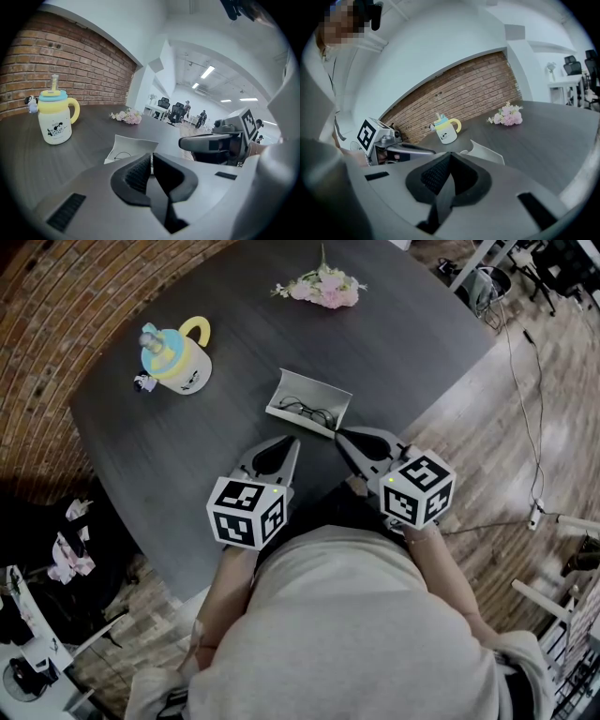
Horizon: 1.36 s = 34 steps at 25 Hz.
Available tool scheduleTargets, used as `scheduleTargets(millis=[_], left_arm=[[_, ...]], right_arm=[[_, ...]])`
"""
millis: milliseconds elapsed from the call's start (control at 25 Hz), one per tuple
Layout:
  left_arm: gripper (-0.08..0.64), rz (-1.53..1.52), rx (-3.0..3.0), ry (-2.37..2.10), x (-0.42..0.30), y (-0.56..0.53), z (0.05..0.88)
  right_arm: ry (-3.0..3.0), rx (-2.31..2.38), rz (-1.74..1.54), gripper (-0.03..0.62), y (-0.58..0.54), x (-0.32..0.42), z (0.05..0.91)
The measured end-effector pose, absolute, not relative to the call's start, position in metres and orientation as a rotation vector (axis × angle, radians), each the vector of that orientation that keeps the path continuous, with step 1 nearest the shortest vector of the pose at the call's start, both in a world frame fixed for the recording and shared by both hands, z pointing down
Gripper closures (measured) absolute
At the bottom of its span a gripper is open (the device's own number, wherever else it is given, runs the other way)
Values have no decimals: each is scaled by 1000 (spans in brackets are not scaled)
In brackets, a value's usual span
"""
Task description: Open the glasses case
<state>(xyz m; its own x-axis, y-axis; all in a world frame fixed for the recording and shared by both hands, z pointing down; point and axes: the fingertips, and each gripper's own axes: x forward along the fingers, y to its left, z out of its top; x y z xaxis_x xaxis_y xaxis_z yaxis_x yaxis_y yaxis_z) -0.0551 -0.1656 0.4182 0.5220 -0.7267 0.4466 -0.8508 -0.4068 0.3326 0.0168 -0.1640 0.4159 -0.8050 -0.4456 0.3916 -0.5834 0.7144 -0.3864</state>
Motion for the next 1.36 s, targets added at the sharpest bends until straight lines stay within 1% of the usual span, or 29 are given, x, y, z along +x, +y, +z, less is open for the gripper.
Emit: scheduleTargets(millis=[520, 1360], left_arm=[[526, 369, 2233, -1271, -54, -163, 428], [526, 393, 2268, -1286, -47, -163, 421]], right_arm=[[-2655, 809, 742, 588, -162, 18, 416], [-2650, 805, 762, 588, -164, 25, 421]])
